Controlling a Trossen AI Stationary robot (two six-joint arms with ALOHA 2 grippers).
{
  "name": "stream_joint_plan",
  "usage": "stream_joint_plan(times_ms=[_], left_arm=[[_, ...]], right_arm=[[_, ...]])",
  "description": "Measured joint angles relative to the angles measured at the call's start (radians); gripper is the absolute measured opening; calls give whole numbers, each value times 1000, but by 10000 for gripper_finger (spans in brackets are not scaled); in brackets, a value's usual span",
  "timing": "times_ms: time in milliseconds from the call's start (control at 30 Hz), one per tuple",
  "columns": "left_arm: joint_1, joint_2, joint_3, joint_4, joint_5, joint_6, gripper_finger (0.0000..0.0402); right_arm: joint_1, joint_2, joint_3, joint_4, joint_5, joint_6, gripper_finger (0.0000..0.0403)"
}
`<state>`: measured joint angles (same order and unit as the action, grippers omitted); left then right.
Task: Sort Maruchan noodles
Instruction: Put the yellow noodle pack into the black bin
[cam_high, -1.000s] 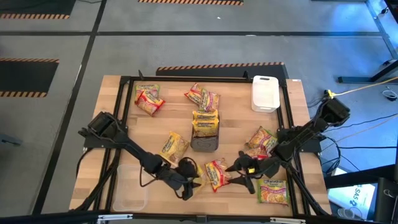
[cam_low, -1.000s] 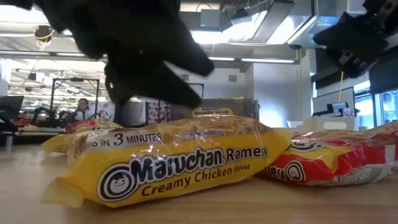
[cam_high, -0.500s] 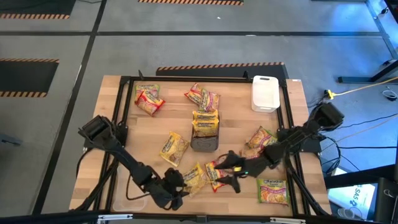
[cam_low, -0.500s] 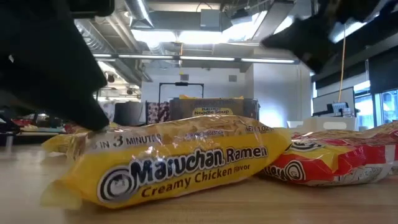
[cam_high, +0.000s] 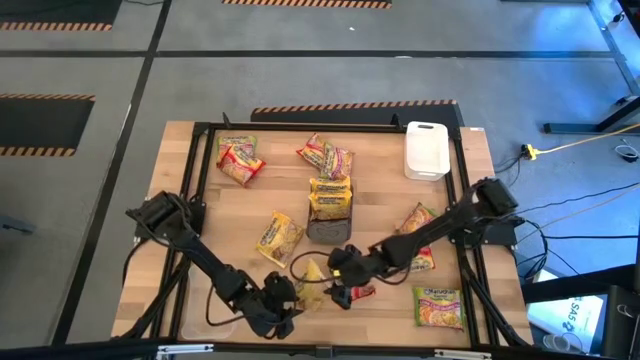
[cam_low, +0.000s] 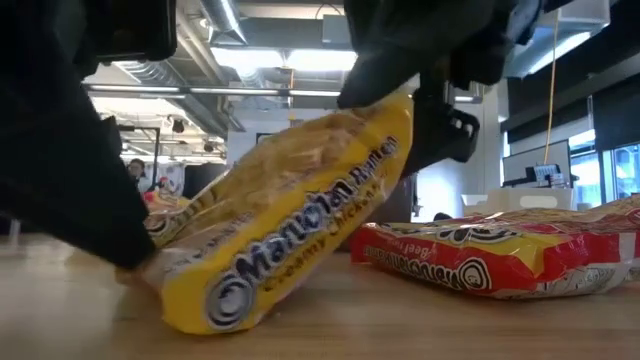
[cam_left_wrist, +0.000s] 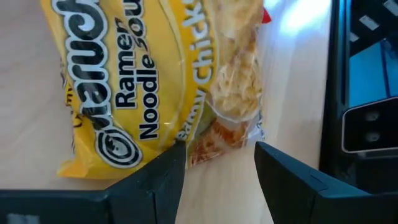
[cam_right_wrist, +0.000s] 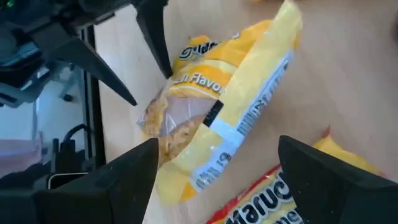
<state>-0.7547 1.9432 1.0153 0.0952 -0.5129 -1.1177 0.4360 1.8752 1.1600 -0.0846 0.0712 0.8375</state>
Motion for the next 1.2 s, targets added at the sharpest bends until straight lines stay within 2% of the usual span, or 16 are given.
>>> stream_joint_plan(times_ms=[233, 700, 967, 1200], left_arm=[[1, 3, 0, 7, -8, 22, 188], [5, 2, 0, 17, -45, 56, 188], [5, 1, 0, 14, -46, 56, 188], [-7, -66, -1, 11, -58, 80, 188]], right_arm=[[-14, 12, 14, 39, -81, 43, 307], [-27, 106, 17, 81, -84, 176, 307], [-25, 116, 17, 91, -101, 171, 307], [-36, 30, 18, -2, -119, 97, 307]])
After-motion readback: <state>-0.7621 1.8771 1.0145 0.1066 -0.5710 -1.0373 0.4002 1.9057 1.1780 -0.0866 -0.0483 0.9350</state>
